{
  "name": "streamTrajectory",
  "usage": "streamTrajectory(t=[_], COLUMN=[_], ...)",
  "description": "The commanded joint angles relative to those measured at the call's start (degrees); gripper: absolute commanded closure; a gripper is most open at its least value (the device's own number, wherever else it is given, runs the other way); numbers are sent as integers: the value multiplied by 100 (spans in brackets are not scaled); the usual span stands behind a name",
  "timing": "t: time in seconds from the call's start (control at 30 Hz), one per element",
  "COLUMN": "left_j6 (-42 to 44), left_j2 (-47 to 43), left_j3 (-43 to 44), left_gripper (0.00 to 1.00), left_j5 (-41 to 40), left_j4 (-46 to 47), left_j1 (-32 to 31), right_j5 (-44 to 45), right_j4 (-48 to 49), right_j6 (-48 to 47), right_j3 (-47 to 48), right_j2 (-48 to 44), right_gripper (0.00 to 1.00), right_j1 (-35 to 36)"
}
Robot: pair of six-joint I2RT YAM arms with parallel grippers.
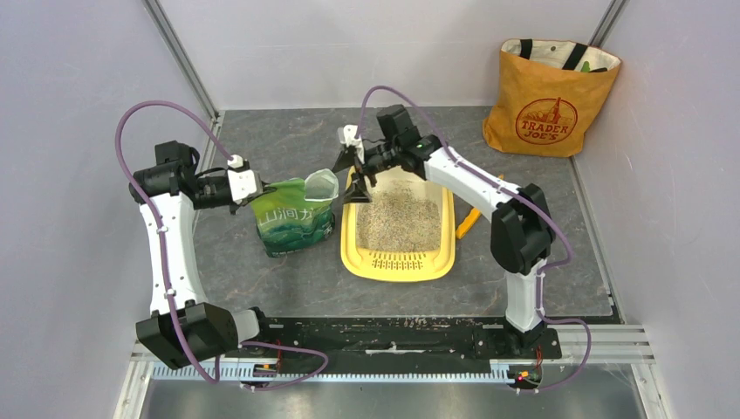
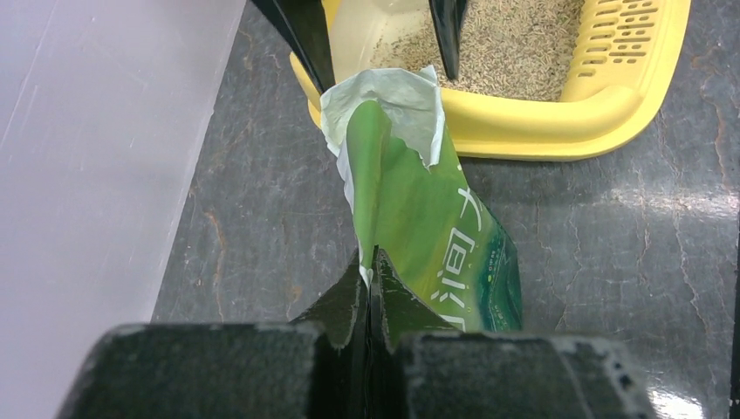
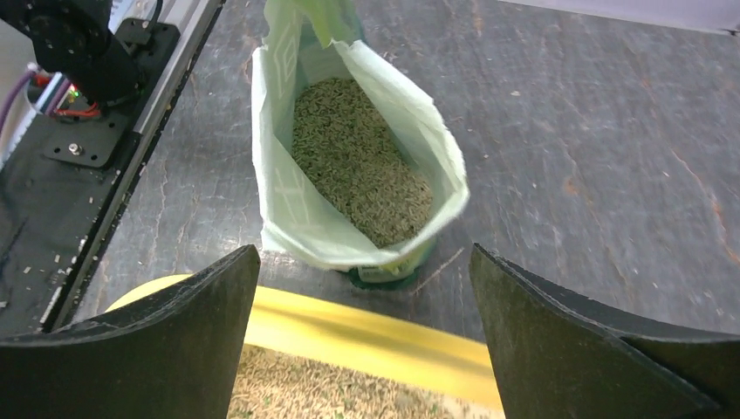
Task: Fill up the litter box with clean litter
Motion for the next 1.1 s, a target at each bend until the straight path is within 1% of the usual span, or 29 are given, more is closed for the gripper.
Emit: streamTrajectory(t=[0.0,0.1,0.17,0.23,0.27,0.3,0.33,0.37,0.4,0.43,0.47,0.5,0.53,0.57,0.67,0.73,0.77,0.83,0.87,0.9,0.93,0.97,1.0,1.03,1.07], left_j6=[542,533,525,454,309,87,-476,-1219,-2413,-3313,-4088,-4515,-4583,-4542,-4413,-4611,-4728,-4907,-4915,-4933,-5027,-5107,-5146,-5190,-5258], left_j2=[-160,-133,-107,-89,-95,-105,-161,-247,-384,-559,-691,-841,-917,-956,-848,-761,-706,-496,-405,-285,-189,-95,-36,30,68], left_j3=[195,218,224,202,179,129,82,-10,-135,-325,-556,-714,-848,-886,-829,-892,-894,-800,-709,-585,-488,-416,-367,-334,-321], left_gripper=[98,98,98,98,98,98,98,98,98,98,98,98,98,98,98,97,94,92,92,92,90,87,84,77,71], left_j5=[446,455,456,438,439,411,374,314,210,-51,-386,-645,-792,-819,-629,-677,-781,-942,-973,-1010,-1035,-1065,-1066,-1068,-1058], left_j4=[-151,-148,-134,-89,12,288,723,1496,2321,3355,4155,4609,4812,4769,4095,3911,3846,3648,3474,3311,3259,3215,3164,3126,3116], left_j1=[48,56,57,64,87,126,207,310,438,514,538,542,539,543,540,538,540,536,540,540,540,540,540,540,541], right_j5=[-240,-206,-210,-204,-212,-211,-154,-156,-134,-91,-107,-117,-144,-214,-233,-185,-193,-262,-339,-440,-519,-569,-588,-573,-534], right_j4=[551,1028,1545,2136,2389,2600,2656,2565,2483,2469,2430,2373,2288,2219,2315,2379,2302,2031,1839,1691,1571,1551,1550,1557,1587], right_j6=[-588,-424,-59,362,573,780,866,856,881,976,1081,1186,1242,1307,1898,2307,2426,2636,2758,2871,2998,3103,3187,3225,3251], right_j3=[108,89,59,-21,-85,-140,-195,-214,-227,-248,-254,-246,-225,-204,-147,-62,2,178,263,343,393,392,368,339,308], right_j2=[315,537,638,649,638,594,525,463,396,355,327,309,317,340,456,573,608,686,716,740,750,751,736,714,699], right_gripper=[3,3,3,8,17,36,58,82,100,100,100,100,100,100,100,100,100,100,97,85,67,55,54,58,67], right_j1=[214,311,349,380,384,385,377,354,314,282,243,228,227,233,268,279,279,276,281,279,277,275,273,275,268])
